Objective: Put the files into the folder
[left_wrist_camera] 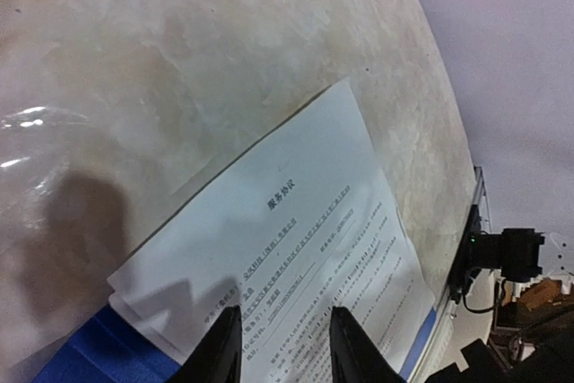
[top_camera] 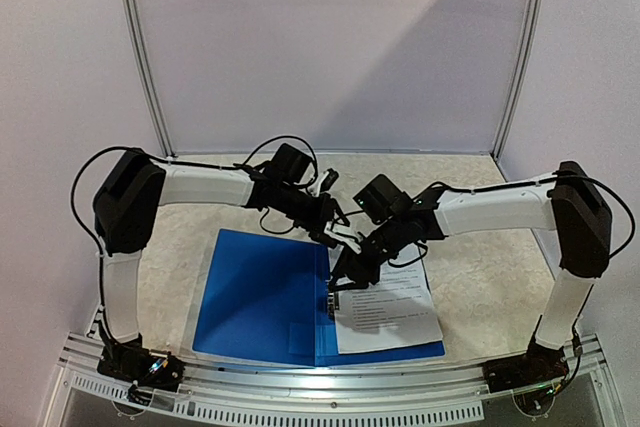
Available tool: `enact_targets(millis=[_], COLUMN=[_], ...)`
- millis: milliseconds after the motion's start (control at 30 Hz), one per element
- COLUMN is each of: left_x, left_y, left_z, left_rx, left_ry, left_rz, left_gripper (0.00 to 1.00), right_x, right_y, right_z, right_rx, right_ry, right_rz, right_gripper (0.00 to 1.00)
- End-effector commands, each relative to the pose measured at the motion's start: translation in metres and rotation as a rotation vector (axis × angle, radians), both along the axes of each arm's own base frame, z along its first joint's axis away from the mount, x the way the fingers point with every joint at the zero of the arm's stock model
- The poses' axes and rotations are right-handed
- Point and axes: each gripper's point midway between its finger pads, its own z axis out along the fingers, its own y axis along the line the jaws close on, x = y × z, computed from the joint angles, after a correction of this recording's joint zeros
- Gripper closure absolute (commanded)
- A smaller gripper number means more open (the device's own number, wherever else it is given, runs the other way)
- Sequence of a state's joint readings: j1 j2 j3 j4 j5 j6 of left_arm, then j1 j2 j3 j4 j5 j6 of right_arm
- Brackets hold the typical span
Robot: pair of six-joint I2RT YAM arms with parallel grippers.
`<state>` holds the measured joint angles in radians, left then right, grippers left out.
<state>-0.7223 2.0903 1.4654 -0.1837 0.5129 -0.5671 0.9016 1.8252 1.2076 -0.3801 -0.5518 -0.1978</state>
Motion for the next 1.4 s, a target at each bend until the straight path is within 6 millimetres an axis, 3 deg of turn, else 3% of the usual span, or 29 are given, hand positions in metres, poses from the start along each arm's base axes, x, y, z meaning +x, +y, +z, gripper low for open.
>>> enact_targets(millis=[0,167,500,967,1167,1367], left_x=[-0.015,-0.031,-0.058,-0.065,-0.068,-0.069], left_y=[-0.022,-0.024,-0.021,-0.014,-0.011,-0.009], left_z=[-0.003,-0.015,-0.036,-0.066,-0.08,-0.085], left_rx=[-0.104,-0.114,-0.117,-0.058,-0.031,-0.021], left_ry=[0.067,0.105,0.145,0.187,0.216,0.226], left_rz=[-0.085,-0.109,-0.144,-0.127,-0.122,-0.12], left_gripper=[0.66,0.68,0.7,0.72,0.72,0.72], right_x=[0.008,0.001,-0.007,0.0,-0.001,-0.004], right_y=[0.008,0.013,0.01,0.009,0.009,0.01], right_z=[-0.008,-0.013,-0.02,-0.032,-0.032,-0.03], right_rx=[-0.025,-0.035,-0.066,-0.112,-0.106,-0.096], right_ry=[0.015,0.027,0.034,-0.008,-0.005,0.006], right_rz=[-0.018,0.017,0.047,0.03,0.041,0.054], right_gripper=[0.62,0.68,0.68,0.67,0.84,0.89])
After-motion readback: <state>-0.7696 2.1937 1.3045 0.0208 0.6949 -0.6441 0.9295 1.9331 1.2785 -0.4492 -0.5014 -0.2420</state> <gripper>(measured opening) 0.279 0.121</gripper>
